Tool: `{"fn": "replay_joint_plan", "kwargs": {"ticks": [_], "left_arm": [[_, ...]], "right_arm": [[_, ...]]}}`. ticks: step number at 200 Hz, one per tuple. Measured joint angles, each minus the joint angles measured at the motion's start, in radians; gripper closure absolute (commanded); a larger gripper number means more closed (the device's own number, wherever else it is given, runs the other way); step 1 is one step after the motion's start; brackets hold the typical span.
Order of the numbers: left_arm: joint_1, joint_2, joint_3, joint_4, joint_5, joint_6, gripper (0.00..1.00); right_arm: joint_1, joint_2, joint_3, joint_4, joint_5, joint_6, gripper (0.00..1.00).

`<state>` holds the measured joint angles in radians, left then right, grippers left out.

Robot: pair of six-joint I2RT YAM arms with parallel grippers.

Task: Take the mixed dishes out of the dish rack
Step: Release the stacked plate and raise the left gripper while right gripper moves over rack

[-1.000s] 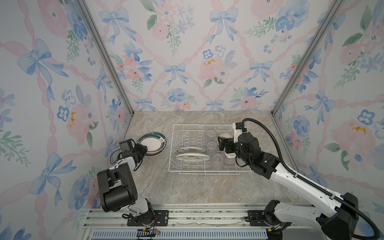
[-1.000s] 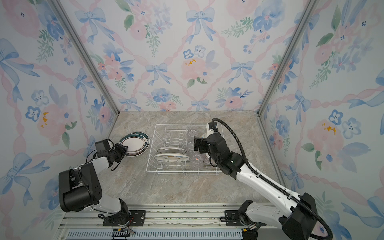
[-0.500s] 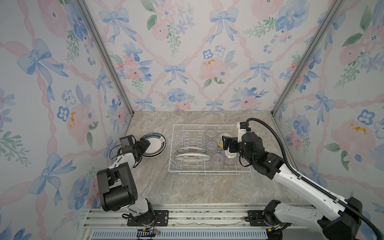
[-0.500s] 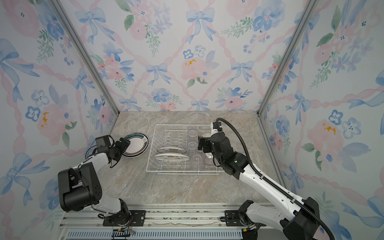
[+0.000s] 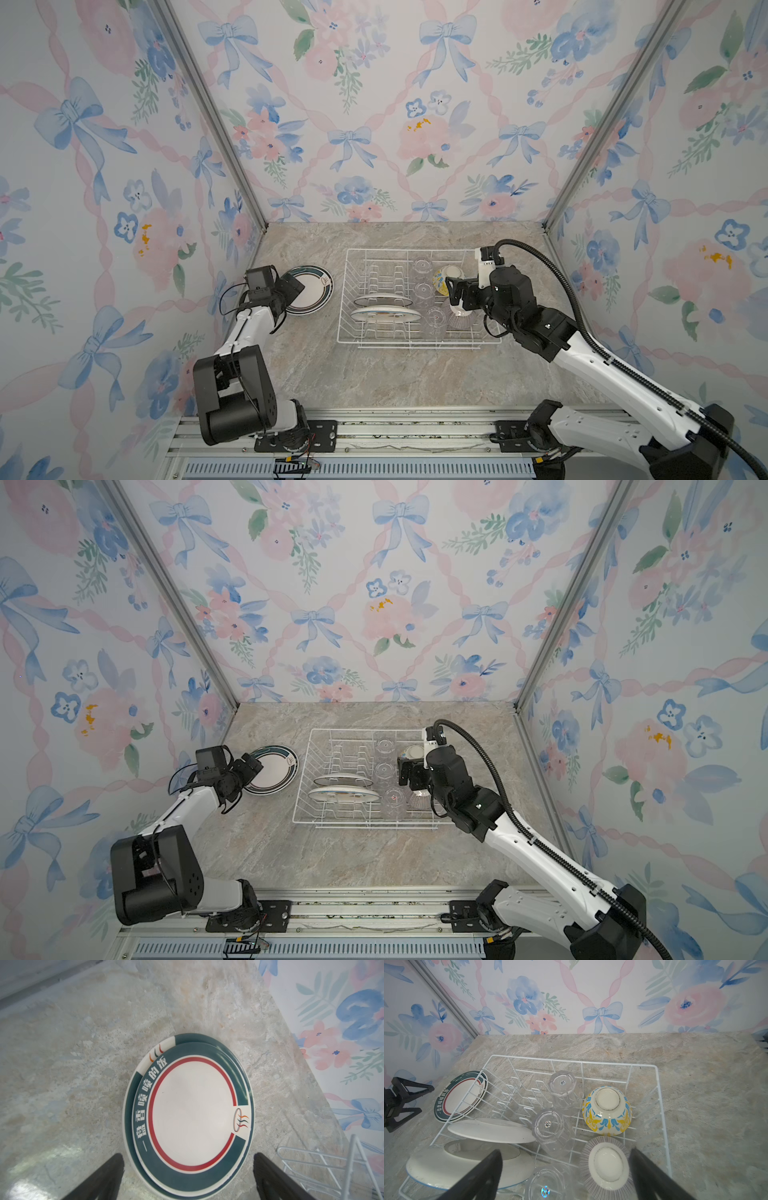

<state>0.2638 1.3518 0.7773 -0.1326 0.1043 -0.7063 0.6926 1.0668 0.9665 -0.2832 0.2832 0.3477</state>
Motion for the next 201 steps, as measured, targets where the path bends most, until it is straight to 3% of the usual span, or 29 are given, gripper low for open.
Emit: {"fn": "replay_joint_plan", "kwargs": {"ticks": [37, 73, 104, 162, 201], "left_arm": [[-0.045, -0.267, -0.086, 0.002, -0.018, 0.0, 0.02], [-0.068, -0.421, -0.162, -0.008, 0.001, -0.001, 0.02], [-0.09, -0.476, -0.175, -0.029, 0.067, -0.002, 0.02], [-0.168, -0.57, -0.175, -0.057, 0.118, 0.0, 0.02], [-0.201, -0.608, -0.177, -0.057, 0.133, 0.002, 0.02]], "right_arm": [[0.0, 0.037, 0.021, -0.056, -0.063, -0.067, 0.03], [0.013, 0.12, 0.034, -0.066, -0.184, -0.098, 0.03], [0.074, 0.205, 0.064, -0.085, -0.245, -0.142, 0.03], [0.212, 0.324, 0.173, -0.172, -0.25, -0.264, 0.0], [0.233, 0.42, 0.272, -0.209, -0.245, -0.316, 0.1]]}}
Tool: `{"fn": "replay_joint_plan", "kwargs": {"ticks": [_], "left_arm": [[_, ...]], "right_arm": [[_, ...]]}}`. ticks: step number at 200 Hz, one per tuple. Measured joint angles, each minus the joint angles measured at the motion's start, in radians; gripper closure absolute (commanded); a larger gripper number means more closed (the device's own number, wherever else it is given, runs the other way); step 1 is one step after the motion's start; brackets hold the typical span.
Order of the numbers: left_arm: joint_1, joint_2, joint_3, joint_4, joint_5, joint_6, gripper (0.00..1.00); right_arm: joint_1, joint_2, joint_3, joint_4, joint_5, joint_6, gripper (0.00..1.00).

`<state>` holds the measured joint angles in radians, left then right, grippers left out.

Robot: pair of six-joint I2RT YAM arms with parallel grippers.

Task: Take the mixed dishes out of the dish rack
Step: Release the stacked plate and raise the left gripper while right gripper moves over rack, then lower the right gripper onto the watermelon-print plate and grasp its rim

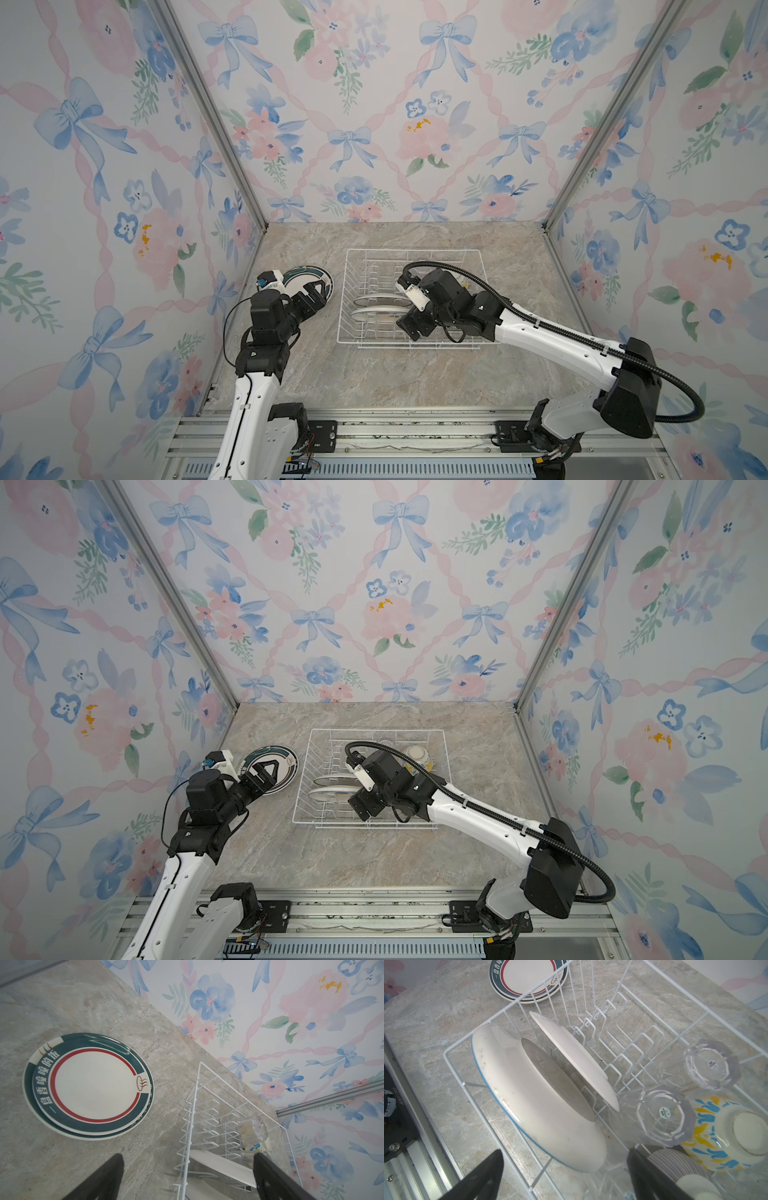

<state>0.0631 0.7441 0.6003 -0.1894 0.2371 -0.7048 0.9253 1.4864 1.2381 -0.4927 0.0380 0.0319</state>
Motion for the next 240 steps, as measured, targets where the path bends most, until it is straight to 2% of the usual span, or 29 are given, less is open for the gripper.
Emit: {"fn": "replay_joint_plan", "kwargs": {"ticks": [69, 122, 146, 162, 169, 188, 200, 240], "left_arm": [[-0.003, -0.014, -0.026, -0.001, 0.0, 0.031, 0.02], [-0.003, -0.028, -0.043, -0.001, -0.001, 0.05, 0.02], [-0.003, -0.039, -0.047, 0.0, -0.005, 0.051, 0.02], [-0.003, -0.044, -0.048, 0.0, -0.005, 0.051, 0.02], [-0.003, -0.046, -0.048, 0.0, -0.005, 0.051, 0.02], [-0.003, -0.048, -0.048, 0.0, -0.005, 0.051, 0.02], [-0.003, -0.047, -0.048, 0.0, -0.005, 0.051, 0.02], [-0.003, -0.047, -0.049, 0.0, -0.013, 0.051, 0.02]], "right_arm": [[0.062, 0.16, 0.167, -0.074, 0.077, -0.072, 0.32], [0.158, 0.22, 0.208, -0.103, 0.275, -0.153, 0.5], [0.163, 0.233, 0.225, -0.11, 0.322, -0.179, 0.59], [0.164, 0.237, 0.226, -0.113, 0.341, -0.184, 0.68], [0.164, 0.237, 0.227, -0.114, 0.348, -0.188, 0.75], [0.163, 0.241, 0.236, -0.124, 0.42, -0.271, 0.91], [0.163, 0.245, 0.236, -0.139, 0.458, -0.318, 0.93], [0.186, 0.253, 0.229, -0.118, 0.481, -0.275, 0.99]]}}
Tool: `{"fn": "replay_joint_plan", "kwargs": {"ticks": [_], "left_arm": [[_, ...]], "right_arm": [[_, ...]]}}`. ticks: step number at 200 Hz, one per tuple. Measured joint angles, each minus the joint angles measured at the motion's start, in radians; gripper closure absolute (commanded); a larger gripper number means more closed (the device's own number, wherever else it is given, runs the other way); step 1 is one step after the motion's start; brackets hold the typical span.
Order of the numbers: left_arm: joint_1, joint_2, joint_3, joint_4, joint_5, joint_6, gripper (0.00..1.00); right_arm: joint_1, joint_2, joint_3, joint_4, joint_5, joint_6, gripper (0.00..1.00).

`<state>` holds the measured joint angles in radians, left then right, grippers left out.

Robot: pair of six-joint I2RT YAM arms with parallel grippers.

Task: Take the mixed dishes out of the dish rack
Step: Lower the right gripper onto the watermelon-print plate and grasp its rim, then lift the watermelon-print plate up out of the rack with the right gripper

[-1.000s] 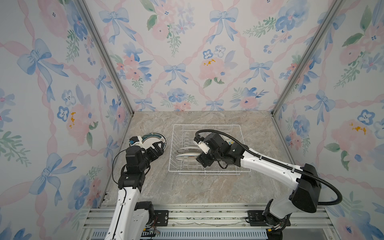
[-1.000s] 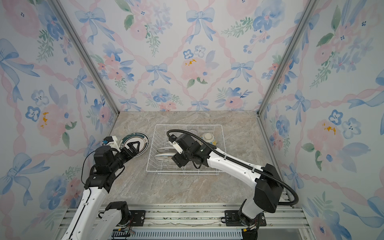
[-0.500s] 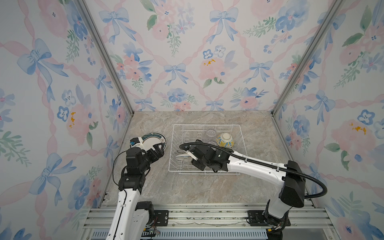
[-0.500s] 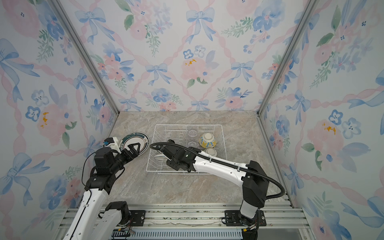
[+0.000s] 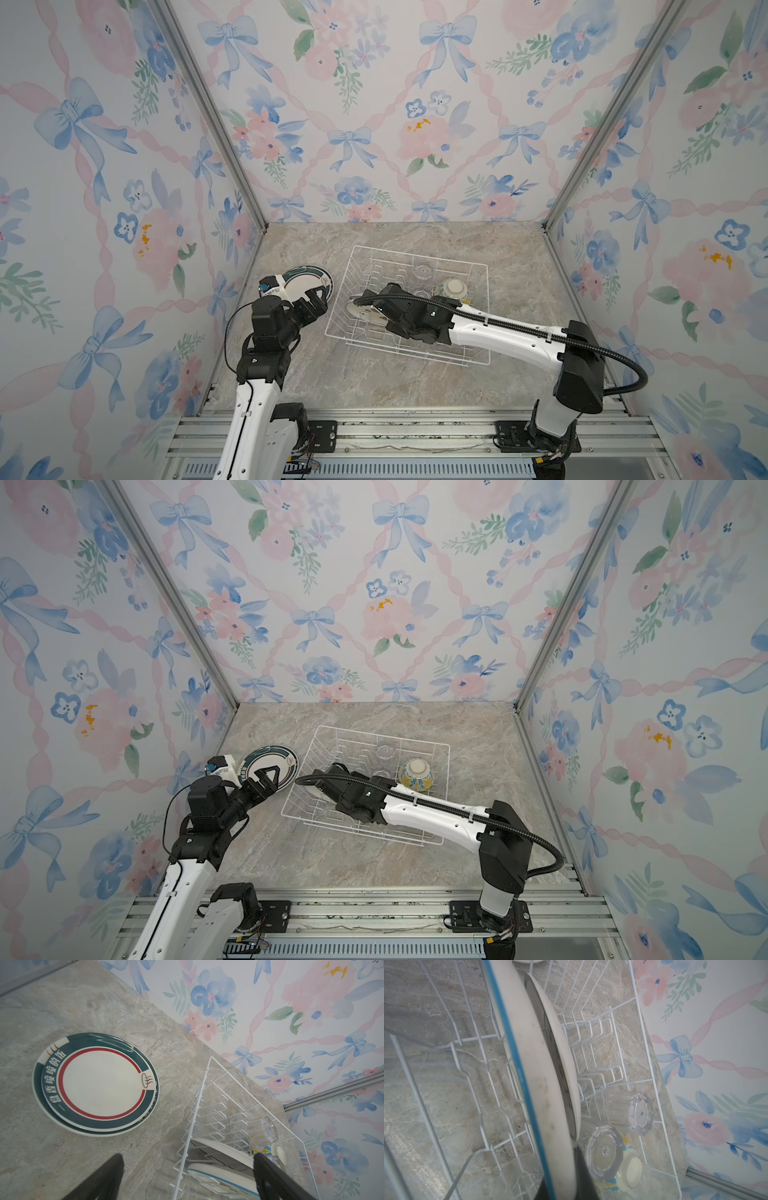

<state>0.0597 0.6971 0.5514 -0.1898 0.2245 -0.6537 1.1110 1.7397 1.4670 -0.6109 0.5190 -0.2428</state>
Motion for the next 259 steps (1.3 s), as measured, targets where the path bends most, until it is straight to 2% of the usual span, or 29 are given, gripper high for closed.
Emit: {"fn": "replay_joint_plan", "kwargs": {"ticks": [68, 181, 237, 259], "left_arm": [[0.0, -0.001, 0.0, 0.0, -0.003, -0.001, 0.02], [-0.008, -0.014, 0.0, 0.0, -0.007, -0.013, 0.02], [-0.008, -0.014, -0.003, 0.0, -0.007, -0.027, 0.02], [-0.009, -0.014, -0.003, 0.0, -0.007, -0.03, 0.02]], "right_arm": [[0.001, -0.027, -0.056, 0.062, 0.01, -0.002, 1.0], [-0.043, -0.177, -0.09, 0.064, -0.023, 0.031, 1.0], [-0.095, -0.264, -0.102, 0.095, -0.038, 0.111, 1.0], [-0.151, -0.311, -0.103, 0.093, -0.092, 0.164, 1.0]]}}
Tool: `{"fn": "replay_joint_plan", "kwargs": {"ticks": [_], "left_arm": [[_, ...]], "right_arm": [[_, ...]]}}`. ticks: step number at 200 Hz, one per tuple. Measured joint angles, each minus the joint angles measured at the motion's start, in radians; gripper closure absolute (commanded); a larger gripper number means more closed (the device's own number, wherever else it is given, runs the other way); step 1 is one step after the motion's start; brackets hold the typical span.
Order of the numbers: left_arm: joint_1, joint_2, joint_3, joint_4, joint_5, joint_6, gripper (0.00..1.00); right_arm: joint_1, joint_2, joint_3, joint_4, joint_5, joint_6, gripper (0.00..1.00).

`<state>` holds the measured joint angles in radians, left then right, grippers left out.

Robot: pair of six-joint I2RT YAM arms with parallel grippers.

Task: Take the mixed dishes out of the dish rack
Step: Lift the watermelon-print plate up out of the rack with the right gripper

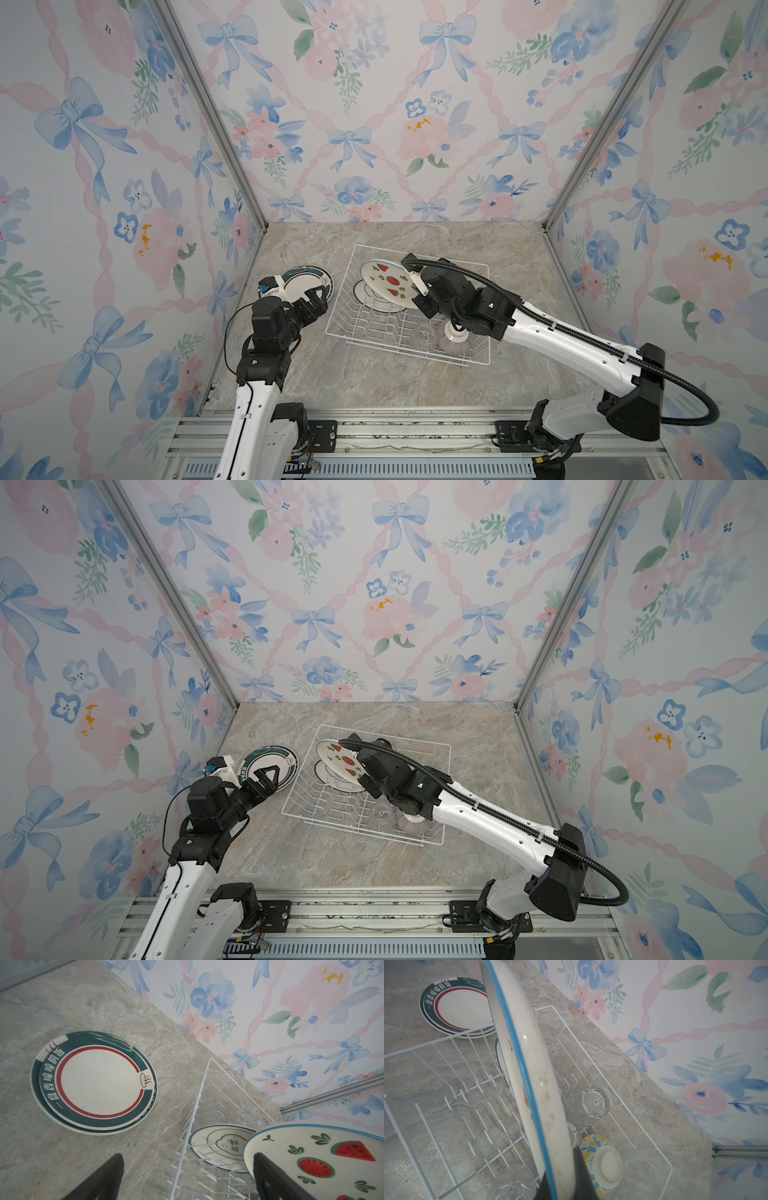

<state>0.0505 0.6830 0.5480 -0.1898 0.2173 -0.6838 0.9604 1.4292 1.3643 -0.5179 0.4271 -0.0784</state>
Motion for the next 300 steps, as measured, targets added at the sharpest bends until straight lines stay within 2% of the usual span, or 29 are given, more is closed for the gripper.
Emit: {"fn": "replay_joint_plan", "kwargs": {"ticks": [43, 128, 196, 300], "left_arm": [[-0.005, 0.0, 0.0, 0.0, 0.0, -0.008, 0.02], [-0.014, -0.006, -0.002, 0.0, 0.002, -0.036, 0.02], [-0.027, -0.012, -0.002, 0.001, 0.004, -0.061, 0.02], [-0.08, 0.037, -0.002, 0.035, 0.0, -0.105, 0.02]], "right_arm": [[-0.067, -0.075, -0.015, 0.006, -0.083, 0.097, 1.0], [-0.162, -0.104, -0.04, 0.021, -0.212, 0.225, 1.0], [-0.227, -0.122, -0.04, 0.046, -0.214, 0.263, 1.0], [-0.229, -0.13, -0.045, 0.053, -0.217, 0.288, 1.0]]}}
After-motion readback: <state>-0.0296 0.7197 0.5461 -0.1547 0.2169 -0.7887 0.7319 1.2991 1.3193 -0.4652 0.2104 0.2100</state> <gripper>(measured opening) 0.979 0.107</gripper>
